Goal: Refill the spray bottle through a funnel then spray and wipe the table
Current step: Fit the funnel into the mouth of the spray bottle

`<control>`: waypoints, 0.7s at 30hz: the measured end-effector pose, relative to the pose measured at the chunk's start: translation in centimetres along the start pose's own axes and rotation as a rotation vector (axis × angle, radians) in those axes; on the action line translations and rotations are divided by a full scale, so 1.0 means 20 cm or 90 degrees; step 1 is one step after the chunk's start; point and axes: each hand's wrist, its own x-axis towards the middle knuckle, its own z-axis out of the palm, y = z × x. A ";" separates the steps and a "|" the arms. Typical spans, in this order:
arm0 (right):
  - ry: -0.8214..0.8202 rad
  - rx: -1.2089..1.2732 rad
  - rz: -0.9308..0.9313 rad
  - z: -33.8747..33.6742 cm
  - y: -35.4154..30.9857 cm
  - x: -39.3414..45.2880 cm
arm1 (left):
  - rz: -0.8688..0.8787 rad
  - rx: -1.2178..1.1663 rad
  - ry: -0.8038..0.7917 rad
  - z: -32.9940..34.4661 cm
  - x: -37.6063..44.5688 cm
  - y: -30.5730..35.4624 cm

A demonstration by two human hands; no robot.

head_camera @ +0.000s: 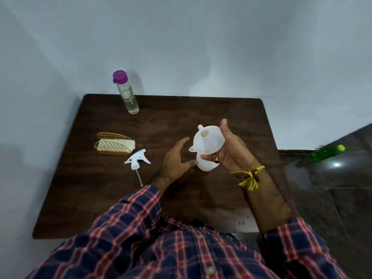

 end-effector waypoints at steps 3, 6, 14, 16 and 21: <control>0.125 -0.102 -0.083 -0.13 -0.05 -0.04 | 0.016 0.040 -0.067 0.12 0.08 0.10; 0.181 -0.131 -0.106 -0.26 -0.06 -0.04 | 0.001 0.125 -0.094 0.22 0.14 0.15; 0.213 -0.273 -0.021 -0.41 0.00 0.12 | -0.036 0.183 -0.049 0.29 0.14 0.14; 0.202 -0.290 -0.003 -0.43 0.03 0.17 | -0.041 0.193 -0.049 0.30 0.14 0.14; 0.196 -0.319 0.008 -0.44 0.07 0.24 | -0.051 0.205 -0.051 0.30 0.13 0.16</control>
